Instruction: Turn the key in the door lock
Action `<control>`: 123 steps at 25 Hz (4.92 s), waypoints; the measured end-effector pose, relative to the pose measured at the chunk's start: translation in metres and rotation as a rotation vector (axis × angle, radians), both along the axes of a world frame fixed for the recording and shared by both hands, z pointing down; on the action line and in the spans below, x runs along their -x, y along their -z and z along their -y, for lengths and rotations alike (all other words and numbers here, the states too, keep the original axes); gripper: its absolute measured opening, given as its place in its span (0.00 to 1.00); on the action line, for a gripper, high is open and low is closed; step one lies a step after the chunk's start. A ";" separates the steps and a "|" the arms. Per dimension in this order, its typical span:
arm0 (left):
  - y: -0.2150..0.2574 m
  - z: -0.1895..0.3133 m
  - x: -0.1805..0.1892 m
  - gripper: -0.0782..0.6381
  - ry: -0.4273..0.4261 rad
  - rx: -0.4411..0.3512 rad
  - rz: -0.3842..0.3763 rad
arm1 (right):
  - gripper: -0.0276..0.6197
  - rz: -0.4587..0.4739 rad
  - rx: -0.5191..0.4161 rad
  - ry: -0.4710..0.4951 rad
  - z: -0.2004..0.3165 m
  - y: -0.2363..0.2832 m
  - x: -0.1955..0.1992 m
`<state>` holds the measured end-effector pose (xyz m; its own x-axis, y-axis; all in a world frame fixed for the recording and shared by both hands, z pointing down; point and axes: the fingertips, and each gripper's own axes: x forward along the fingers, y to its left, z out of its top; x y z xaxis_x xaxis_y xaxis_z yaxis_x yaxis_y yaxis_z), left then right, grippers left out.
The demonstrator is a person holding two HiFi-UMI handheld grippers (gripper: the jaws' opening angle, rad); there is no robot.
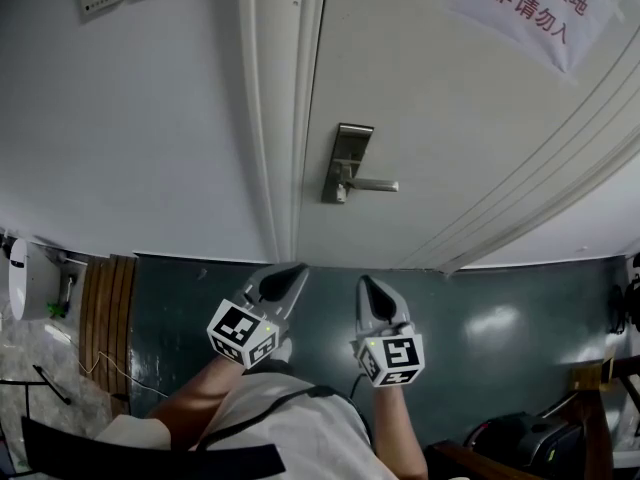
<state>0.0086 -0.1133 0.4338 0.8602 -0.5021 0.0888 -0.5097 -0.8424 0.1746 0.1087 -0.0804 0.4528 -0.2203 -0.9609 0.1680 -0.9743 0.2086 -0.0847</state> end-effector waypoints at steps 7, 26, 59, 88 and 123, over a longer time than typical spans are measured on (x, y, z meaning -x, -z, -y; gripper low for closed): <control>-0.007 0.033 0.014 0.12 -0.015 0.019 -0.008 | 0.06 -0.018 0.019 -0.019 0.035 -0.005 0.010; -0.012 0.084 0.040 0.12 -0.009 0.040 -0.052 | 0.06 -0.095 0.039 -0.031 0.093 -0.008 0.025; -0.021 0.096 0.005 0.12 0.127 0.039 0.053 | 0.15 0.198 0.158 0.049 0.193 -0.094 -0.020; -0.029 0.095 0.022 0.12 0.180 0.048 0.084 | 0.15 0.895 0.174 0.030 0.235 -0.097 -0.028; -0.026 0.090 0.028 0.12 0.140 0.039 0.077 | 0.13 -0.002 0.197 -0.101 0.235 -0.101 -0.022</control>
<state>-0.0196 -0.2037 0.4601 0.7719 -0.6115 0.1737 -0.6349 -0.7555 0.1617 0.1311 -0.3155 0.5539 -0.1240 -0.9266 0.3550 -0.9896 0.0893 -0.1125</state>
